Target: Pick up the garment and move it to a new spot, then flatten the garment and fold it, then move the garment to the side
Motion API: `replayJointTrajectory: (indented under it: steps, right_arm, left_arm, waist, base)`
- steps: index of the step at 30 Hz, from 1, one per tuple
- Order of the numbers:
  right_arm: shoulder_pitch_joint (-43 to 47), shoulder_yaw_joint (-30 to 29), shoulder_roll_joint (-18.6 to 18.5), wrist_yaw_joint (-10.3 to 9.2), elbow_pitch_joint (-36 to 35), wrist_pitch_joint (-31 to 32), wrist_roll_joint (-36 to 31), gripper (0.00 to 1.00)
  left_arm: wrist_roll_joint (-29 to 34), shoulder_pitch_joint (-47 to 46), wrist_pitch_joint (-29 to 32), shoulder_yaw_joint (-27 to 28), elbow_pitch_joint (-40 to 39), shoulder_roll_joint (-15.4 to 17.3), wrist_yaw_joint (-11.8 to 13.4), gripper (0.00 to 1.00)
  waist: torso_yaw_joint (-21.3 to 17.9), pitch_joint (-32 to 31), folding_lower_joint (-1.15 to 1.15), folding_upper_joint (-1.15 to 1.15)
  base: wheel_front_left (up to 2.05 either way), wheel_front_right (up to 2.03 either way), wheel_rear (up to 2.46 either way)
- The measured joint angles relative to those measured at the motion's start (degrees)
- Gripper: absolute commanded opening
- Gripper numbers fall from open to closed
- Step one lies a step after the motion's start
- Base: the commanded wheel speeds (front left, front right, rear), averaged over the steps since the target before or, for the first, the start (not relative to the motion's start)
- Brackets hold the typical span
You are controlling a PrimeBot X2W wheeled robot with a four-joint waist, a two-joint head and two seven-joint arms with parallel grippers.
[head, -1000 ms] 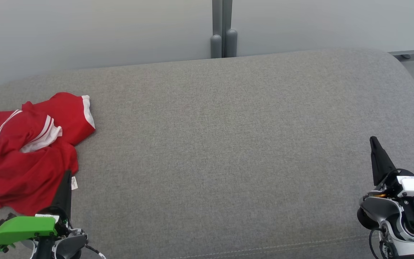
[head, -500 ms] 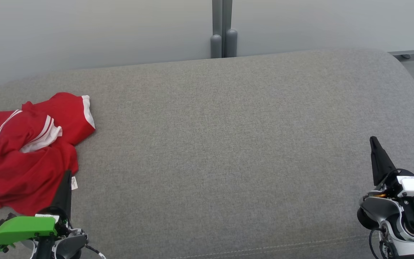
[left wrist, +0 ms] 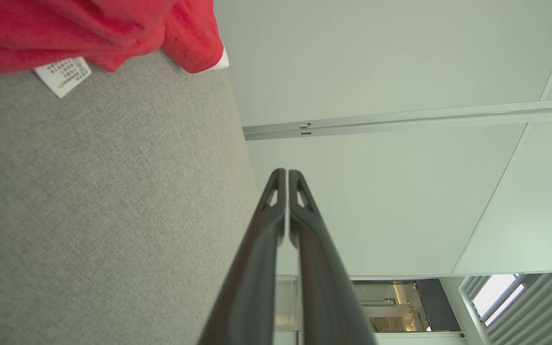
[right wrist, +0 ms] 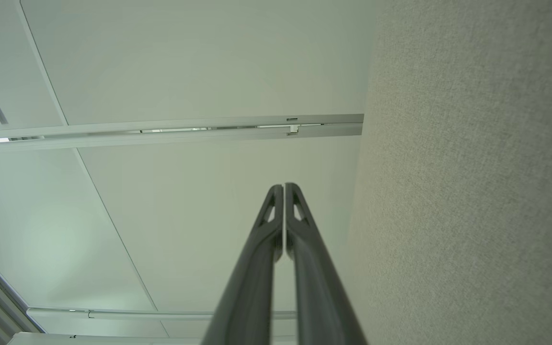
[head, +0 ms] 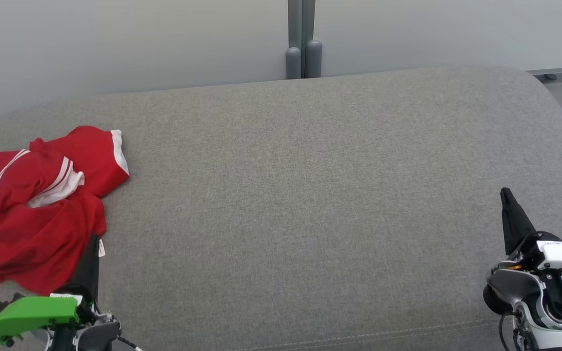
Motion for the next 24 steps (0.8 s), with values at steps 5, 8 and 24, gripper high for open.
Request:
replayJointTrajectory:
  steps: [5,8,24]
  right_arm:
    - [1.8,0.1,1.0,-0.07,1.9,0.0,0.0,1.00]
    - [2.0,0.3,1.0,-0.05,1.8,-0.5,-0.3,1.00]
    - [2.0,3.7,-1.9,-0.07,1.0,-4.1,-12.2,1.00]
  left_arm:
    - [0.0,1.7,0.0,-0.5,2.0,-0.7,0.1,1.00]
    - [0.0,1.8,-0.2,-1.0,2.0,-0.8,0.1,1.00]
    - [4.5,1.8,-4.0,-4.4,1.4,-0.3,0.1,1.00]
  waist:
    - [0.0,0.0,0.00,0.00]
    - [0.0,0.1,0.00,0.00]
    - [0.0,0.5,0.00,0.00]
  base:
    - [0.00,0.00,0.00]
    - [0.00,0.00,0.00]
    - [0.00,0.00,0.00]
